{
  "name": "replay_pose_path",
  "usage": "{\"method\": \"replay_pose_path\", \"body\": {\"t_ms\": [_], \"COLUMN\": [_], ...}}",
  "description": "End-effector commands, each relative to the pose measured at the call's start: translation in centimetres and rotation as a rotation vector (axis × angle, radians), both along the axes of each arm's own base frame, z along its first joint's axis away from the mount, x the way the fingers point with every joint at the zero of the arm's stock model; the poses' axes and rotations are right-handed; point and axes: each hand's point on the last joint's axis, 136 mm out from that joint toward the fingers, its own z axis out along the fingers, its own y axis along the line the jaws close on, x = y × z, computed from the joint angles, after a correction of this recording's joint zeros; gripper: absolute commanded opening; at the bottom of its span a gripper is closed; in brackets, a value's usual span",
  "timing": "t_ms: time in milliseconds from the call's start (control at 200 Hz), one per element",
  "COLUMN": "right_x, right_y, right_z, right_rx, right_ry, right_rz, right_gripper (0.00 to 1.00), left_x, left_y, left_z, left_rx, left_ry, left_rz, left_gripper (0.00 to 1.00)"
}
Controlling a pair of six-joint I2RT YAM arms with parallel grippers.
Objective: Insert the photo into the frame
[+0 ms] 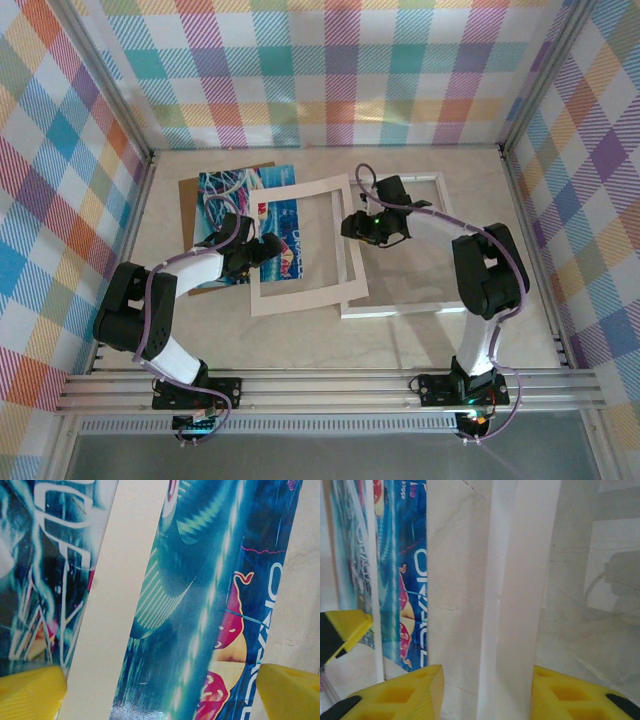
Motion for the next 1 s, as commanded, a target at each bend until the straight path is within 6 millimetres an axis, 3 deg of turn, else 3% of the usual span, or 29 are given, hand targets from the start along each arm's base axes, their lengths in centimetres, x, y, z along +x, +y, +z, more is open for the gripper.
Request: {"method": "replay_pose_path", "body": {"t_ms": [0,155,340,510,660,850,995], "right_x": [-0.2,-0.1,0.2,-0.4,-0.9,-2.1,-2.9], "right_y": [0.8,0.7,0.0,-0.3,-2.5,-6.9,-9.7], "right_z": [1.4,1.6,4.5,7.9,11.2,14.3,14.1], "right_rx": [0.098,0.118,0.153,0.149,0.139,0.056,-0.018], "right_ry": [0.005,0.021,-0.014,-0.049,-0.075,-0.143,-0.152], "right_rz": [0.011,0.003,0.017,0.063,0.087,0.115,0.158], "right_gripper": [0.39,0.23,0.00,0.00,0.00,0.00,0.00], "left_x": [-3.1,-3.1,-2.7,-2.3,-1.5,-0.6,0.3], "left_y": [0.6,0.6,1.4,2.6,3.2,2.8,1.7], "left_z": [-3.5,-2.7,0.4,3.6,5.7,6.0,5.4], "left_rx": [0.033,0.030,0.074,0.072,0.059,0.033,-0.022], "left_ry": [0.149,0.137,0.070,0.008,-0.041,-0.053,-0.059], "left_rz": [-0.017,-0.016,-0.015,0.013,0.028,0.025,0.017], "left_gripper": [1.00,1.00,1.00,1.00,1.00,1.00,1.00]}}
